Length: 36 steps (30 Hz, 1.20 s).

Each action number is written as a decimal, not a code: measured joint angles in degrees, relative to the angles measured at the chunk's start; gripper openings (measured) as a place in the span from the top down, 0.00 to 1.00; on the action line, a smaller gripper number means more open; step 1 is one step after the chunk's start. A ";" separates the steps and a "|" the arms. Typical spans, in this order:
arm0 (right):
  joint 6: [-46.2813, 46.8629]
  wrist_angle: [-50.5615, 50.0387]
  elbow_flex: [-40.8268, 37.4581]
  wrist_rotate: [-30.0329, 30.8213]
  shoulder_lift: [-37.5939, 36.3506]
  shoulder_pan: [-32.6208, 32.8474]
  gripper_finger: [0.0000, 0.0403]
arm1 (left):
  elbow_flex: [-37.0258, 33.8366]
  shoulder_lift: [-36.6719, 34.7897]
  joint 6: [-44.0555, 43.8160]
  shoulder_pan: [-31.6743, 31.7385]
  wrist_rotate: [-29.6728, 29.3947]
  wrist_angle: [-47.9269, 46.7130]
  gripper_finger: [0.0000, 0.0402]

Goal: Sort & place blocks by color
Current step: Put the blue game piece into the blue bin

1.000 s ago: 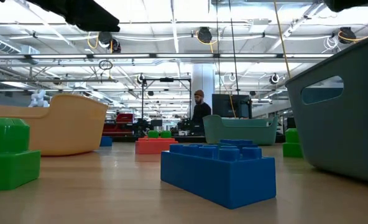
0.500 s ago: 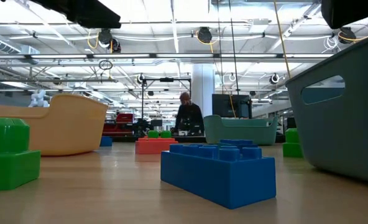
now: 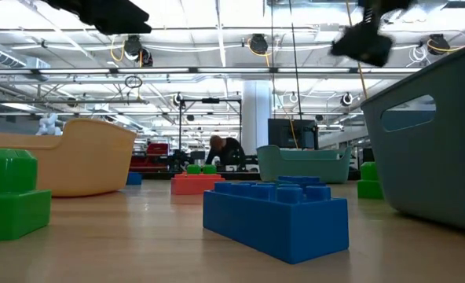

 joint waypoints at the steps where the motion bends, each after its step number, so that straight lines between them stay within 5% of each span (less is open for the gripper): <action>1: -1.63 0.00 0.00 0.00 0.66 -1.21 0.20 | 0.00 0.02 0.07 0.00 0.00 0.00 0.23; 6: -6.49 -1.89 2.29 -1.97 6.79 -5.61 0.21 | 0.00 0.01 0.27 0.00 0.00 -0.07 0.23; 11: -11.74 -11.80 13.72 -2.77 17.22 -7.10 0.21 | 0.00 0.00 1.39 0.00 -0.02 -0.07 0.23; 16: -18.12 -32.25 28.63 6.41 28.09 -7.15 0.21 | 0.00 0.00 1.52 0.00 -0.02 -0.09 0.23; 20: -16.95 -37.41 35.93 10.62 33.77 -7.15 0.21 | 0.00 0.01 1.53 0.01 -0.02 -0.13 0.23; 26: -5.42 -37.61 37.68 9.54 37.07 -7.45 0.21 | 0.00 0.00 1.53 0.00 -0.04 -0.51 0.23; 36: -0.61 -42.54 37.64 4.19 41.95 -7.47 0.26 | 0.00 0.00 1.52 0.00 -0.04 -0.55 0.23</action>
